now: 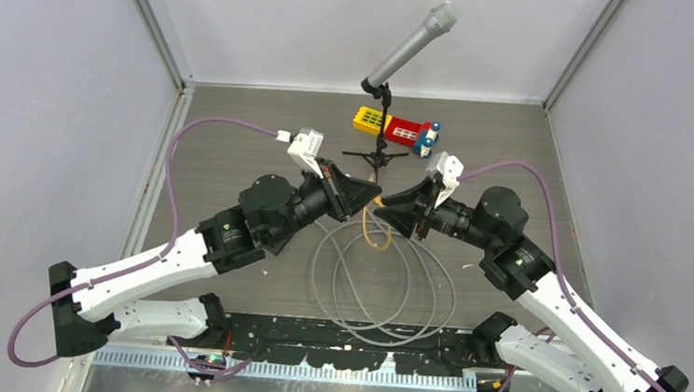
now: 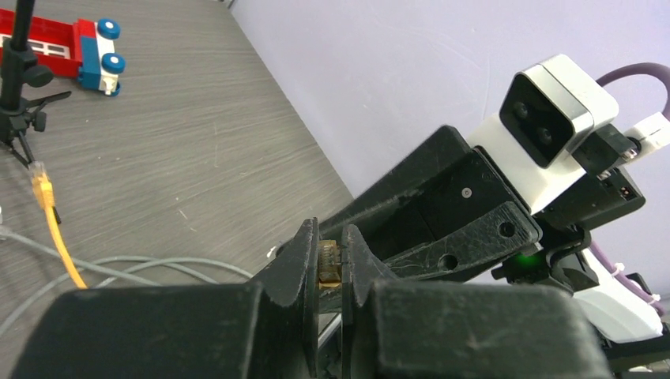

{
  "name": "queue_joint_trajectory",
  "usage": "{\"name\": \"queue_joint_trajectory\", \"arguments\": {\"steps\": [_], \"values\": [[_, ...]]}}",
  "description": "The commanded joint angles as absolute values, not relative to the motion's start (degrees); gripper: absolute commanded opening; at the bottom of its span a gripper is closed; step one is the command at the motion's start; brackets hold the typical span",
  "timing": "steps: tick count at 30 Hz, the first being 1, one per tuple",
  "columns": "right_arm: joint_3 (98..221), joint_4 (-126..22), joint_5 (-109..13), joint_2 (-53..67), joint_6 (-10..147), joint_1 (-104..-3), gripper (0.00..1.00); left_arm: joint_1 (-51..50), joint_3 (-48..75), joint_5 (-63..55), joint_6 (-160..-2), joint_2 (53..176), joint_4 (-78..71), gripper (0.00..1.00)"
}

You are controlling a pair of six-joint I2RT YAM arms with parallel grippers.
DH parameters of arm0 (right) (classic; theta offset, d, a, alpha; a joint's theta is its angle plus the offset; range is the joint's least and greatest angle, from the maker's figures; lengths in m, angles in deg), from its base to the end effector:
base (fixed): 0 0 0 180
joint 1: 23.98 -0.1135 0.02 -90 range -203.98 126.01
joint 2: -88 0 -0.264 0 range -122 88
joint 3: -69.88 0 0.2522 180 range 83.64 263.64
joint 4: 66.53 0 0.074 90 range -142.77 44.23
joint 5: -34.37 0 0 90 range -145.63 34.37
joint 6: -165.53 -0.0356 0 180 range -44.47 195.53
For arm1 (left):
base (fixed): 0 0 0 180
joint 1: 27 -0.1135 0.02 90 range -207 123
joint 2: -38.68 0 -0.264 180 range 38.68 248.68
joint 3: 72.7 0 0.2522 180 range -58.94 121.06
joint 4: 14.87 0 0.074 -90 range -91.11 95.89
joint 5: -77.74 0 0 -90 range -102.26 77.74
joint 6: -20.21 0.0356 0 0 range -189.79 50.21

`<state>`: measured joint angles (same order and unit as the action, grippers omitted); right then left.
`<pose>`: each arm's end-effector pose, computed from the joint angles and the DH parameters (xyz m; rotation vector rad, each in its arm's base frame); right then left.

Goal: Insert the plug into the switch port
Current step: Pick up the connector from the center of the board.

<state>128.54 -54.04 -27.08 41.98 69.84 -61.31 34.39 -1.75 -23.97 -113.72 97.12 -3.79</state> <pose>0.1392 0.1276 0.3589 -0.8306 1.4311 0.9690 0.1198 -0.2045 0.3958 0.0808 1.6956 -1.2711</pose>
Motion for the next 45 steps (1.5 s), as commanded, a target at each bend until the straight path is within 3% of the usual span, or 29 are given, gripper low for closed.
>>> {"name": "queue_joint_trajectory", "arguments": {"steps": [1, 5, 10, 11, 12, 14, 19, 23, 28, 30, 37, 45], "values": [[131.54, -56.9, -29.36, 41.41, 71.75, -61.51, 0.3, 35.18, -0.37, -23.79, -115.25, 96.95, -4.36, 0.0], [131.13, -56.59, -29.09, 42.25, 71.03, -61.6, 0.02, 35.21, -0.69, -23.41, -115.05, 96.29, -4.19, 0.0], [132.08, -50.62, -29.08, 44.22, 72.58, -61.6, 0.01, 35.17, -1.25, -23.65, -113.76, 93.73, -3.9, 0.0], [132.27, -49.5, -28.95, 44.55, 72.81, -61.6, 0.04, 35.19, -1.52, -23.68, -113.54, 93.12, -3.92, 0.0], [132.51, -48.4, -28.96, 44.91, 72.89, -61.6, 0.13, 35.14, -1.78, -23.64, -112.99, 92.44, -3.88, 0.0], [132.63, -46.59, -29.67, 46.13, 72.03, -61.56, 0.38, 35.18, -2.09, -23.05, -111.61, 90.78, -3.41, 0.0], [130.58, -46.8, -30.43, 51.56, 64.77, -61.59, 0.56, 35.16, -3.83, -20.88, -107.88, 86.32, -1.95, 0.0], [126.36, -50.05, -35.7, 58.08, 57.67, -61.59, 0.57, 35.11, -4.63, -19.71, -106.17, 82.83, 0.96, 0.0], [123.16, -44.55, -63.18, 61.34, 43.13, -61.6, 0.61, 35.14, -3.77, -16.54, -104.97, 80.0, 4.36, 0.0], [120.1, -45.79, -68.52, 59.74, 36.77, -61.6, 0.64, 35.11, -3.95, -15.49, -105.08, 79.06, 3.48, 0.0], [105.02, -82.44, -64.88, 42.49, 19.53, -61.6, 0.68, 35.12, -3.01, -12.57, -105.26, 78.67, 1.34, 0.0], [105.1, -99.55, -60.99, 23.58, 12.65, -61.6, 0.7, 35.09, -3.72, -10.68, -105.98, 79.15, -2.48, 0.0]]}}
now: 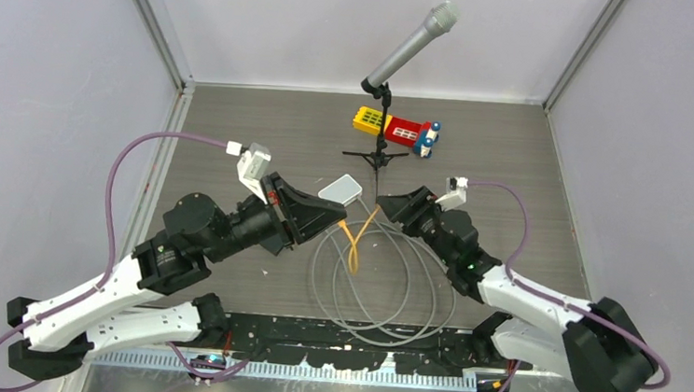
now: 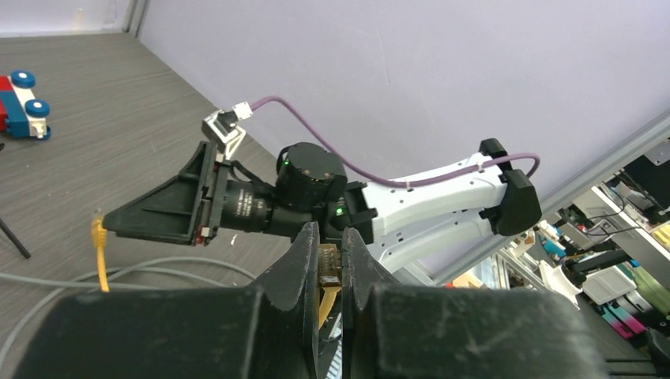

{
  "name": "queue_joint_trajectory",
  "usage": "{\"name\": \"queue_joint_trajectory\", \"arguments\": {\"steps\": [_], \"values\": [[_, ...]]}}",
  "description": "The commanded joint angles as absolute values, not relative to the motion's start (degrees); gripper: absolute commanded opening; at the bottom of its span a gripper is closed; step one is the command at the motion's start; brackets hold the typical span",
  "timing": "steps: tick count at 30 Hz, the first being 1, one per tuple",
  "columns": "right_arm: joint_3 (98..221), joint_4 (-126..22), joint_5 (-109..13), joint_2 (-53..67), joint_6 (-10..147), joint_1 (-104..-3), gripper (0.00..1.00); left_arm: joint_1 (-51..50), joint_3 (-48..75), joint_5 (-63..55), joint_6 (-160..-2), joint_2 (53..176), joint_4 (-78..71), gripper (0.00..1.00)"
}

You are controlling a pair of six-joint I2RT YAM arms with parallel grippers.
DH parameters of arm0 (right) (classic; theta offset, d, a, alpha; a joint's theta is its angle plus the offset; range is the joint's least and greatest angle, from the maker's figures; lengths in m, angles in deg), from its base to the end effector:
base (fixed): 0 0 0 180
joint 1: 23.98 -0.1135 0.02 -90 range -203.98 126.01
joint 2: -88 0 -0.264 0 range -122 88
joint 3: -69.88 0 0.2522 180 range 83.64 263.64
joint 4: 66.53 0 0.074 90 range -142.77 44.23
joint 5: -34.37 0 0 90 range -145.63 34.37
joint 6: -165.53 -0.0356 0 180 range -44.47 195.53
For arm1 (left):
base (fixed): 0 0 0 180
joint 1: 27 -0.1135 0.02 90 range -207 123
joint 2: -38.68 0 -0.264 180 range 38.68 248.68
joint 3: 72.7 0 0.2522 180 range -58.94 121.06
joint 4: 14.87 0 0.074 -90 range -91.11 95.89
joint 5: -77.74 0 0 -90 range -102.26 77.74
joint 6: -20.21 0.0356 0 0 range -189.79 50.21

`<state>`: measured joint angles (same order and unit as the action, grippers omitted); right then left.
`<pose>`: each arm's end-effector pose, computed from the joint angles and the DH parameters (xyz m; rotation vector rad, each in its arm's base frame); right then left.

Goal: Insert the plug into the switch port
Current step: Pick up the connector from the center of the board.

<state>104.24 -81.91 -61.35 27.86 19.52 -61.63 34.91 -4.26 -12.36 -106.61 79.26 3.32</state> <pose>0.1790 0.1336 0.2130 0.3780 1.8476 1.0806 0.0709 -0.1327 0.4215 0.3375 1.5242 -1.4028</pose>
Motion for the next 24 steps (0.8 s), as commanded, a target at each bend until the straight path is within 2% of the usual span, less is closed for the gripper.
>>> {"name": "queue_joint_trajectory", "arguments": {"steps": [1, 5, 16, 20, 24], "values": [[104.75, -101.87, -60.87, 21.96, 11.67, -61.68, 0.71, 35.14, -3.81, -10.6, -106.0, 79.27, -2.92, 0.0], [103.11, -109.89, -60.71, 15.18, 8.03, -61.85, 0.7, 35.14, -3.95, -10.11, -106.25, 79.93, -4.63, 0.0], [104.05, -128.15, -58.21, -0.9, 2.36, -63.39, 0.56, 35.12, -4.71, -10.58, -106.71, 81.56, -9.46, 0.0], [104.26, -129.48, -57.4, -1.12, 3.29, -63.45, 0.41, 35.14, -4.99, -11.46, -106.39, 81.0, -8.86, 0.0], [104.39, -122.14, -56.75, 4.84, 9.03, -63.45, 0.15, 35.11, -5.62, -14.41, -105.41, 78.88, -3.98, 0.0]]}}
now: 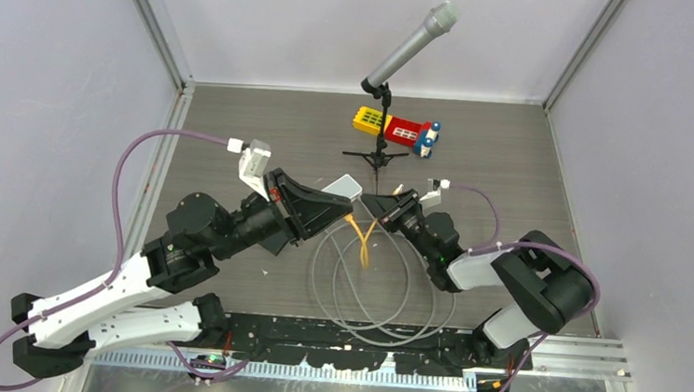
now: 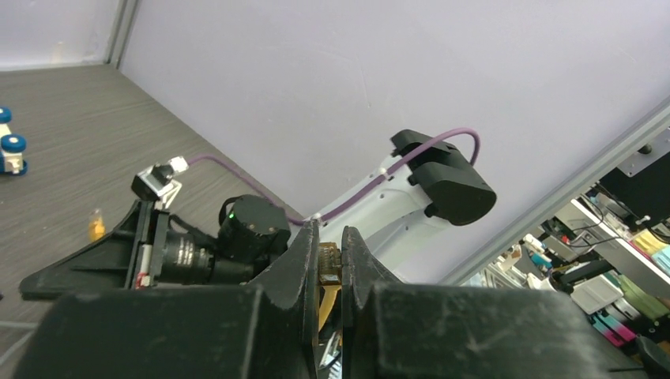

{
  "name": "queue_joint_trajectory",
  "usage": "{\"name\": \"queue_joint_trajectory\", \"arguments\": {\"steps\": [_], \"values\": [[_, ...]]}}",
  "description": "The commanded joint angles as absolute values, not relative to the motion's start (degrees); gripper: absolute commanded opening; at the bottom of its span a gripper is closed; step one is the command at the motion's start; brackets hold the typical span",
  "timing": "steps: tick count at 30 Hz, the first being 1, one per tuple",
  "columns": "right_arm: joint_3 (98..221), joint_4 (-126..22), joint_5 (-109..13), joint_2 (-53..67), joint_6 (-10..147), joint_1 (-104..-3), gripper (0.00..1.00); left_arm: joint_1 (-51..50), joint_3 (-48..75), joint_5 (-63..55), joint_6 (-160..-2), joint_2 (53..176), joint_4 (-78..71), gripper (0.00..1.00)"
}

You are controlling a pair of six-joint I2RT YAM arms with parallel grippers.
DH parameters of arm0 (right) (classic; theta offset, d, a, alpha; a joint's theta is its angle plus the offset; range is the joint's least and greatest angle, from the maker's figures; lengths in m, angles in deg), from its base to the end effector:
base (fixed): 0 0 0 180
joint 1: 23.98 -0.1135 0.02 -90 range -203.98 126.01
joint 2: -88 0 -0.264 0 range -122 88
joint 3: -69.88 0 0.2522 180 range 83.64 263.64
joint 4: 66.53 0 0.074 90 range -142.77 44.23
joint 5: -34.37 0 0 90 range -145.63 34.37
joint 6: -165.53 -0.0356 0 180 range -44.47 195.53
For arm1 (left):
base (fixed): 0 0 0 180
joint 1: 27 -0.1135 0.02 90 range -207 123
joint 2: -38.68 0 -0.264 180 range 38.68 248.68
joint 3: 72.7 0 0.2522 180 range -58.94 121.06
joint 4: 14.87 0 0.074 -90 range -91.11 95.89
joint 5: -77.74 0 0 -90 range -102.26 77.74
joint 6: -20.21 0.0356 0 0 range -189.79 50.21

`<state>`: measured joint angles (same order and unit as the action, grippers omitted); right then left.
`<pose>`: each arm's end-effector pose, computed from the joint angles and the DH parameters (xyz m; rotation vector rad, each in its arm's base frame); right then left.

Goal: Insert the plug into the switch port
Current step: Pick up the connector from the center of the board.

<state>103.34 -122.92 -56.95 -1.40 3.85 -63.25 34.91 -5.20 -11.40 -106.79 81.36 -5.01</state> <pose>0.2081 0.1690 0.1694 0.5149 1.6980 1.4617 0.0752 -0.1420 0.4266 0.3300 1.4276 -1.4571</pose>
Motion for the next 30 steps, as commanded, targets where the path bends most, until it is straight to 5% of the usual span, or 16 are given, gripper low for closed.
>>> {"name": "queue_joint_trajectory", "arguments": {"steps": [1, 7, 13, 23, 30], "values": [[105.07, -117.76, -56.53, 7.83, 11.68, -63.41, 0.11, 35.13, -5.81, -15.18, -105.02, 78.1, -2.31, 0.0], [119.1, -74.05, -50.04, 26.67, 39.37, -65.21, 0.04, 35.13, -6.94, -13.26, -101.88, 76.13, 8.23, 0.0], [128.98, -50.82, -44.92, 35.19, 62.26, -70.73, 0.06, 35.11, -9.19, -6.96, -101.61, 77.05, 8.83, 0.0], [148.0, -25.37, -47.92, 34.84, 83.16, -83.76, 0.0, 35.1, -10.05, -4.36, -100.44, 75.41, 7.5, 0.0], [150.5, -22.11, -49.35, 34.45, 87.48, -90.74, 0.01, 35.09, -10.83, 0.17, -100.83, 73.74, 4.58, 0.0]]}}
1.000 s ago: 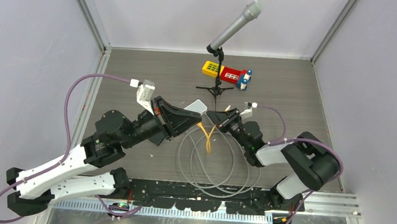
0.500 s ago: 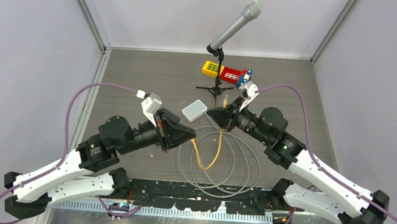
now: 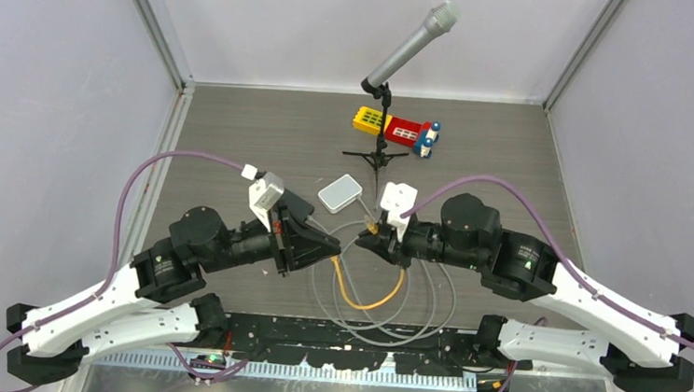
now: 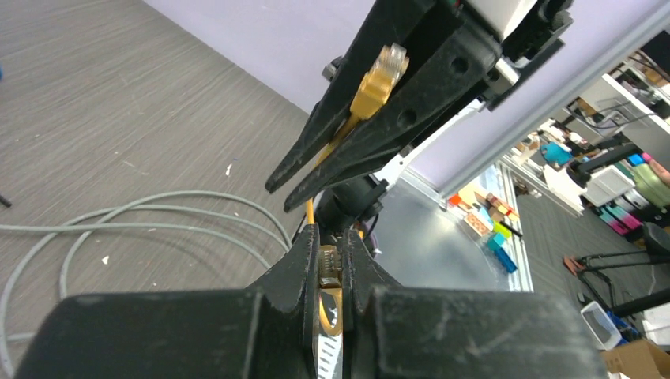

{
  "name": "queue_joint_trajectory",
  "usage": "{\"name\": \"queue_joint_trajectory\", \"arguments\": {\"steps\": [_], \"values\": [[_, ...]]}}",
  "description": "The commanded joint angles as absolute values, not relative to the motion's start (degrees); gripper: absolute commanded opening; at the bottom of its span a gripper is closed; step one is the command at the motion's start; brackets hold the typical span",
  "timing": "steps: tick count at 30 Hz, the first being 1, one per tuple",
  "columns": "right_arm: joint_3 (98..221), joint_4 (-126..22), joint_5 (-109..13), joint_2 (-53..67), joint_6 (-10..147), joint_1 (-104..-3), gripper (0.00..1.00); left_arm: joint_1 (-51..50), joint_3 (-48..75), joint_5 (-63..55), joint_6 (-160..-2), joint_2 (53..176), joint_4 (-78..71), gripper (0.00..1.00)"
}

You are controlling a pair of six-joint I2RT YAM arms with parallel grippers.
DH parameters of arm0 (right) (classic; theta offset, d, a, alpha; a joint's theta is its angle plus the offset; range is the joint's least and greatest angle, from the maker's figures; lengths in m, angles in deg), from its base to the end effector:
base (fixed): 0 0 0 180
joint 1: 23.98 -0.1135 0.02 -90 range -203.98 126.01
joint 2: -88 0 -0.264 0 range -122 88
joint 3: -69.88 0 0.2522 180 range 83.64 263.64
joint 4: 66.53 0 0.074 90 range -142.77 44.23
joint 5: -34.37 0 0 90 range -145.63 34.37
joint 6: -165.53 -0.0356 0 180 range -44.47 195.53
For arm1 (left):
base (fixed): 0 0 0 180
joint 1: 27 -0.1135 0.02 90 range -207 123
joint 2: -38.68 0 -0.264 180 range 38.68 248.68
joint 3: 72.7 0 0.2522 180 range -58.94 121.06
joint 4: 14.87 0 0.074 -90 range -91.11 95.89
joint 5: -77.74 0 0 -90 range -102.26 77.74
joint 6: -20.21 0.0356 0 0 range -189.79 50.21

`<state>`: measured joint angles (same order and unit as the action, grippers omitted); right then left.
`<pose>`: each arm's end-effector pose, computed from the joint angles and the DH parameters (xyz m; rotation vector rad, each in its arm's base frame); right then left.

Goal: Insert the plug into the switch port
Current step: Pick up the connector from the center of the board.

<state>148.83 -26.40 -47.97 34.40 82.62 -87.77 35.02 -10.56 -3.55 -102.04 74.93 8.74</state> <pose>0.0827 0.1788 0.4061 -1.1832 1.4932 0.8081 0.0624 -0.1289 0.3841 0.5695 1.6158 -1.3911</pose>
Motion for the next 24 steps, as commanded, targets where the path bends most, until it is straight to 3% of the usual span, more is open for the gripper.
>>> {"name": "queue_joint_trajectory", "arguments": {"steps": [1, 13, 15, 19, 21, 24], "values": [[150.59, -22.03, -49.88, 34.29, 87.87, -91.47, 0.0, 35.11, -10.9, 0.68, -100.92, 73.55, 4.34, 0.0], [155.67, -18.52, -61.21, 31.92, 92.73, -98.99, 0.0, 35.12, -12.61, 1.24, -101.78, 71.15, 4.83, 0.04], [155.8, -18.07, -62.06, 31.25, 92.72, -99.03, 0.0, 35.14, -12.71, 1.22, -101.87, 70.96, 4.79, 0.15], [155.13, -18.38, -63.84, 30.19, 92.13, -99.04, 0.01, 35.08, -12.71, 1.02, -101.97, 70.46, 4.38, 0.57], [154.63, -18.8, -64.46, 30.16, 91.73, -99.04, 0.0, 35.14, -12.78, 1.09, -102.09, 69.84, 3.58, 0.67], [154.02, -19.37, -64.77, 30.65, 91.28, -99.04, 0.0, 35.14, -12.87, 1.3, -102.34, 68.89, 2.37, 0.73]]}}
